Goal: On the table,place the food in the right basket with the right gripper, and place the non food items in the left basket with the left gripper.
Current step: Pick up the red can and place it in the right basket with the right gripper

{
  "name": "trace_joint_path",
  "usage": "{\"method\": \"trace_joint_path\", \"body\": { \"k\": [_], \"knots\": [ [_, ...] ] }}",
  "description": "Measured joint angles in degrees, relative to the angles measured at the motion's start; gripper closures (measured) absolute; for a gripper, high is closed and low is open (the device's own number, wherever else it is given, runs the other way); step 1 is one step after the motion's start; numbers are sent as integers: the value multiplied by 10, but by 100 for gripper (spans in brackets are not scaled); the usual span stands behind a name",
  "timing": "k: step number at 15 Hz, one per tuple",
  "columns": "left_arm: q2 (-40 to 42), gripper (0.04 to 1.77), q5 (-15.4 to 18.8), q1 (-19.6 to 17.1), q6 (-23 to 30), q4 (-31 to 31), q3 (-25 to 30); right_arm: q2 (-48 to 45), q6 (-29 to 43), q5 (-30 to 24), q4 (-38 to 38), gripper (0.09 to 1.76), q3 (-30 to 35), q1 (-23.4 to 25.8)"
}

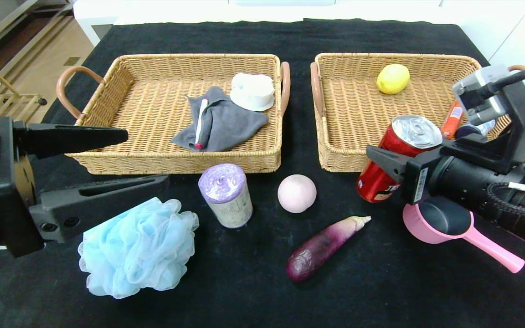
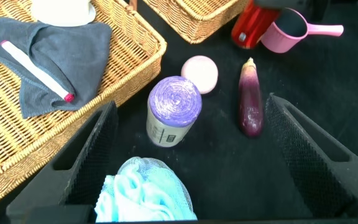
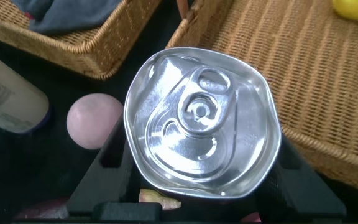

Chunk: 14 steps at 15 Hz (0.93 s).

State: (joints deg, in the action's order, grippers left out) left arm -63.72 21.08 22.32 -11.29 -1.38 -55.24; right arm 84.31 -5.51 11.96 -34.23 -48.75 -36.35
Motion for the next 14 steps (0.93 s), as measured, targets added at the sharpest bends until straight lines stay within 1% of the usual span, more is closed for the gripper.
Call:
{"method": "trace_joint_path", "body": {
  "k": [4,6,9,14],
  "knots": [
    [0,9,0,0,0,0,0,-29,0,2,61,82,-44,2],
    [0,9,0,0,0,0,0,-38,-1,2,76,83,-68,11],
    [0,9,0,0,0,0,0,-44,-2,2,94,83,-101,45],
    [0,9,0,0,0,0,0,-26,-12,-3,99,83,-165,131]
  ]
}}
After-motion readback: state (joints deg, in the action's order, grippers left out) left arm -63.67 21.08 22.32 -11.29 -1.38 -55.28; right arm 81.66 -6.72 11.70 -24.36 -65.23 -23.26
